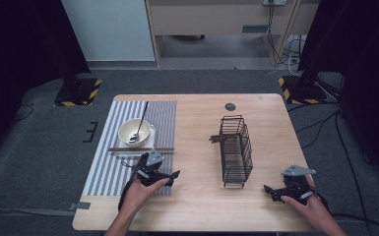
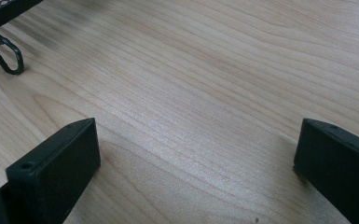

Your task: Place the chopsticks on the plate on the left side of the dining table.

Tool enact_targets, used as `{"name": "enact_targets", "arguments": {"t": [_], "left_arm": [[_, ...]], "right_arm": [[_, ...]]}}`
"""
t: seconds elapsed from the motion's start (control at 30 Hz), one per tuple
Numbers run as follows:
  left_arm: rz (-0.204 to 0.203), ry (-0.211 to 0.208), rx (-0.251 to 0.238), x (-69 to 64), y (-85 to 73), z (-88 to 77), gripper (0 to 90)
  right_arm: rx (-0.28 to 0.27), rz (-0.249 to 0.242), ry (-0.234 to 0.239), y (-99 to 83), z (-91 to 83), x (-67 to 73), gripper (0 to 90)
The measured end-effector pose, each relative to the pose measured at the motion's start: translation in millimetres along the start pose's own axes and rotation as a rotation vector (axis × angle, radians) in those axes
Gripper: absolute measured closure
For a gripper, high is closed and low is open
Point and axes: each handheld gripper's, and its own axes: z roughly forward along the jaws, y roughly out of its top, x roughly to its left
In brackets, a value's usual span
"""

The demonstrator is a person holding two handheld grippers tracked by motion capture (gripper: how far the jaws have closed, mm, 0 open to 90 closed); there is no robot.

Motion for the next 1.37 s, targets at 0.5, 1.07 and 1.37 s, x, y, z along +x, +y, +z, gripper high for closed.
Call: {"name": "enact_targets", "arguments": {"t": [0.5, 1.07, 1.37], "left_arm": [[0.047, -0.022, 0.02, -32.5, 13.9, 24.8, 5.7], [0.075, -0.031, 0.132, -58.5, 15.8, 76.1, 4.3], [0.039, -0.016, 0.141, -57.5, 14.8, 77.3, 0.0]], "right_arm": [[0.0, 0.0, 0.0, 0.0, 0.0, 0.0, 0.2], [0.0, -0.001, 0.0, 0.0, 0.0, -0.1, 0.2], [0.0, 0.001, 0.0, 0.0, 0.0, 0.1, 0.2]]}}
